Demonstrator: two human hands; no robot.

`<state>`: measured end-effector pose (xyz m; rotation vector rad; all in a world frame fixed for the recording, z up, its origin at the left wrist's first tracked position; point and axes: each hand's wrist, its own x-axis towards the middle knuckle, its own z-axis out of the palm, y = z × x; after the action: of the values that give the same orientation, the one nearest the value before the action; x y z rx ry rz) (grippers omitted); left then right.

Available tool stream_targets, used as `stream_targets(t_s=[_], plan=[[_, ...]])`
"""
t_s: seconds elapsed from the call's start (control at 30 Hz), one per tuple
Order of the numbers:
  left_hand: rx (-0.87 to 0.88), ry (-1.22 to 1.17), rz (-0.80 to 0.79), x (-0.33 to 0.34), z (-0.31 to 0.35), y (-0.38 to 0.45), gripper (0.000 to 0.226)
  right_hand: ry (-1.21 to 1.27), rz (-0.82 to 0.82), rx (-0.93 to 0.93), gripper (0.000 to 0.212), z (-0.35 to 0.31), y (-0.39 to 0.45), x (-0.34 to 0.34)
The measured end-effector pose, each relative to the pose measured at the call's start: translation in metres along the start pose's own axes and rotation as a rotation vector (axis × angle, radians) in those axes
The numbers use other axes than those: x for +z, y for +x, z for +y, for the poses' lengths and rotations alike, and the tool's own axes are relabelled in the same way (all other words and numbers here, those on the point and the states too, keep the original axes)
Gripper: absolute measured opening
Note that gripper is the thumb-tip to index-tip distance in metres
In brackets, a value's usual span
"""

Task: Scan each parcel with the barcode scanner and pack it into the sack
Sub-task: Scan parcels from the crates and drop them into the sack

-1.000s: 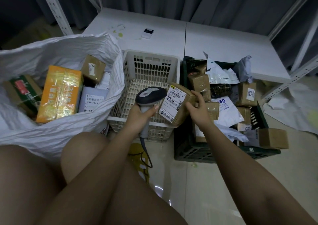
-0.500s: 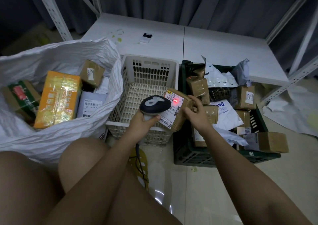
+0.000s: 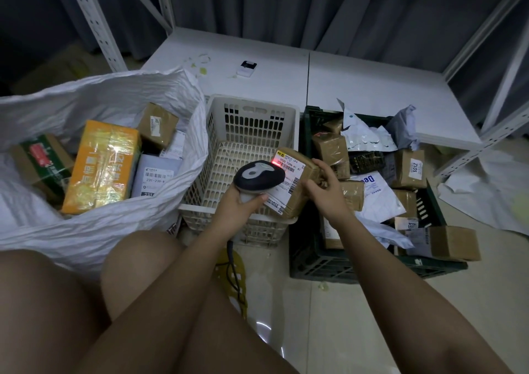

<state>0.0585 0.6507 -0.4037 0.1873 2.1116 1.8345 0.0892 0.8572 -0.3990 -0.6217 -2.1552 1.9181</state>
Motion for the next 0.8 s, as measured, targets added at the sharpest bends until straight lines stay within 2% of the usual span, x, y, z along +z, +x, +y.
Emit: stream_targets(t_s=[0.17, 0.3, 0.53, 0.63, 0.7, 0.8], plan=[[0.033, -0.06, 0.146, -0.018, 0.026, 0.003, 0.055, 0.001, -0.056, -0.065, 0.05, -0.028, -0.002, 0.018], [0.113, -0.091, 0.303, -0.062, 0.059, 0.003, 0.051, 0.063, -0.113, -0.143, 0.047, -0.071, -0.003, 0.054], [0.195, -0.037, 0.541, -0.169, 0.095, -0.022, 0.038, 0.138, -0.214, -0.237, 0.046, -0.123, -0.003, 0.161], [0.181, -0.02, 0.603, -0.204, 0.095, -0.029, 0.044, 0.124, -0.194, -0.264, 0.049, -0.128, 0.003, 0.207], [0.182, -0.008, 0.622, -0.219, 0.092, -0.033, 0.039, 0.0, -0.244, -0.233, 0.056, -0.119, 0.017, 0.234], [0.177, 0.001, 0.636, -0.228, 0.084, -0.034, 0.039, -0.528, -0.545, -0.058, 0.068, -0.098, 0.036, 0.254]])
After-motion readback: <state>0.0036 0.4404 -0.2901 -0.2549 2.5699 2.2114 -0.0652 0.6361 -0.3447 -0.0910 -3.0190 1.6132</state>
